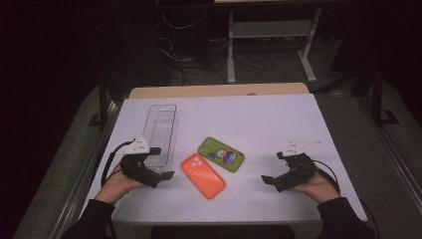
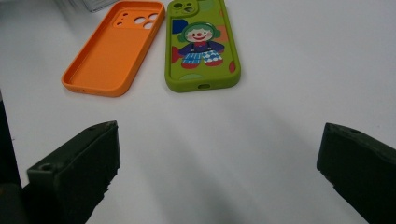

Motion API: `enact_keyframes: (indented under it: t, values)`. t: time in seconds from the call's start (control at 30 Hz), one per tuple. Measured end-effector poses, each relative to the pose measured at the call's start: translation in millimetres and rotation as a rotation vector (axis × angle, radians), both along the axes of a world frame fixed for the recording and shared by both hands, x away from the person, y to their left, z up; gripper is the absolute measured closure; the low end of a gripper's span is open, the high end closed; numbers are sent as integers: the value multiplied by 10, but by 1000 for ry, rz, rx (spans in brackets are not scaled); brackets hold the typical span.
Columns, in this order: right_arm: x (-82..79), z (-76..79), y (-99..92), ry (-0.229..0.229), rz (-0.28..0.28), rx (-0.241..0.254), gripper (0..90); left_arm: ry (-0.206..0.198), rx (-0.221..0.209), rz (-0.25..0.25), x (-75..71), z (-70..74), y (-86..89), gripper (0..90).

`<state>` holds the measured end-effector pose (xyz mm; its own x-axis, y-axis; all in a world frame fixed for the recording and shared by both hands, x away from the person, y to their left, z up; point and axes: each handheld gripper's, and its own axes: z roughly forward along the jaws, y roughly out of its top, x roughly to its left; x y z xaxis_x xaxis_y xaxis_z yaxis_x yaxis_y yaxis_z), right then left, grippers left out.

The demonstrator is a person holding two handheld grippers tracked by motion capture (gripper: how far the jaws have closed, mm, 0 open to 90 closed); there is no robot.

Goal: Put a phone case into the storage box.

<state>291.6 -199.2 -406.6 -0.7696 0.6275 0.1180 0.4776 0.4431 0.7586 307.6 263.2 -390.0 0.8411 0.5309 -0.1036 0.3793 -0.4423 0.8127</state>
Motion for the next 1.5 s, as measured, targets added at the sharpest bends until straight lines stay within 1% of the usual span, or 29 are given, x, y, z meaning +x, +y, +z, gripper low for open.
enact_keyframes:
  t: [0.07,0.13,0.17,0.27,0.3,0.33,0.5,0.6,0.67,0.73,0.8,0.87,0.93,0.97,1.0,1.1,1.13,1.2,1.23,1.27,1.3,1.33,1.37,1.4,1.43,1.5]
  values:
    - [8,9,5,-5,-2,3,0,-2,10,-4,-1,2,3,0]
    - [9,24,16,3,-8,5,0,-4,13,-6,-2,1,2,0]
    - [20,27,23,-7,-5,3,0,-8,15,-9,-1,1,2,0]
    - [45,52,74,4,-9,5,0,-4,5,-5,-7,3,1,0]
    - [54,58,92,1,-7,3,0,-4,5,-5,-7,3,1,0]
    - [59,63,106,-1,-4,3,0,5,2,-2,-11,2,-1,0]
    - [100,89,181,-4,9,9,0,1,7,-5,-6,-1,-5,0]
    - [110,99,225,-1,7,9,0,-2,10,-7,-5,-3,-6,0]
    - [126,111,289,8,25,1,0,0,8,-3,-5,-5,-9,0]
    - [138,126,341,19,37,-12,20,3,14,-6,-7,-6,-15,0]
    - [144,146,383,21,44,-16,66,2,18,-8,-7,-8,-16,0]
    - [157,167,442,42,63,1,125,-1,21,-11,-6,-13,-26,0]
    - [164,168,463,44,73,4,139,-1,23,-11,-6,-12,-26,0]
    - [171,169,504,59,85,8,159,-1,22,-10,-6,-12,-26,0]
    - [179,164,570,81,106,9,220,2,20,-7,-9,-11,-24,0]
    - [192,148,662,94,136,-2,299,4,18,-5,-11,-8,-21,0]
    - [187,150,694,104,138,-2,327,4,17,-5,-11,-8,-22,0]
    - [193,144,740,101,157,-1,383,4,19,-7,-10,-9,-24,0]
    - [193,144,740,101,157,-1,383,4,19,-7,-10,-9,-24,0]
    - [187,146,779,114,164,2,419,-1,22,-11,-6,-9,-23,0]
    - [194,138,806,104,182,-3,454,0,21,-9,-8,-9,-23,0]
    - [191,130,870,110,203,-9,522,4,19,-6,-10,-10,-24,0]
    - [189,126,897,118,203,-15,553,5,18,-4,-11,-9,-23,0]
    - [189,126,897,118,203,-15,553,5,18,-4,-11,-9,-23,0]
    - [193,106,971,135,227,-20,625,5,20,-5,-10,-9,-22,0]
    - [194,86,1030,142,246,-29,681,6,25,-9,-9,-8,-21,0]
